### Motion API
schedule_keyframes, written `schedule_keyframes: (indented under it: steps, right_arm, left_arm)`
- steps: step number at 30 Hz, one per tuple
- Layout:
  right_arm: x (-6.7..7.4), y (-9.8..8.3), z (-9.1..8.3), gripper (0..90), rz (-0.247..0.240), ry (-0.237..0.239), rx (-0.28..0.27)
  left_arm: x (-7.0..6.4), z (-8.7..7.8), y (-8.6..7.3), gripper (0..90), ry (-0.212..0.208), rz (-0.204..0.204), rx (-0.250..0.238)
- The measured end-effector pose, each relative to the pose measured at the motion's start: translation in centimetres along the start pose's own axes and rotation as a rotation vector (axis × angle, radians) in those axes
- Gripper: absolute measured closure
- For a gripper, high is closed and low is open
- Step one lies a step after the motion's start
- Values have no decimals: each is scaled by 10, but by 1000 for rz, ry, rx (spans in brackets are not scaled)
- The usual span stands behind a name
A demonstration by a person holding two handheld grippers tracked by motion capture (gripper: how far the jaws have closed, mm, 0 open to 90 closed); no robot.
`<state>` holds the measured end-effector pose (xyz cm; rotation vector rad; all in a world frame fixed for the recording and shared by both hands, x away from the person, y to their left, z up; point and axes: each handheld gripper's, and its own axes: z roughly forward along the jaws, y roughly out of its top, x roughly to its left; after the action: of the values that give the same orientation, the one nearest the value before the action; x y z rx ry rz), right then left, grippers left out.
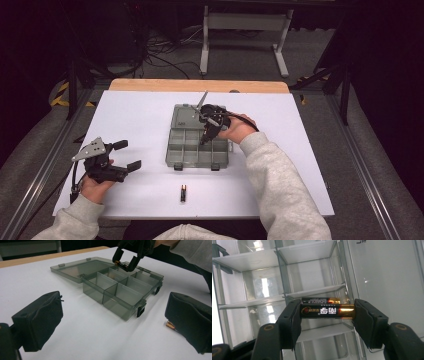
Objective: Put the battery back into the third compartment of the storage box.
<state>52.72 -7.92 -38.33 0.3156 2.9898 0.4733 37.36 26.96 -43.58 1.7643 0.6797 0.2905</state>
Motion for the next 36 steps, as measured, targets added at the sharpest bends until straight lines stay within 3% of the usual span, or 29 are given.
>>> schedule_keyframes:
  steps: [24, 36]
  right_arm:
    - [3, 0, 6, 411, -6, 8, 27]
    - [7, 1, 2, 359, -10, 6, -6]
  left_arm:
    - [0, 0, 0, 20, -1, -1, 4]
    - [0, 0, 0, 20, -2, -2, 1]
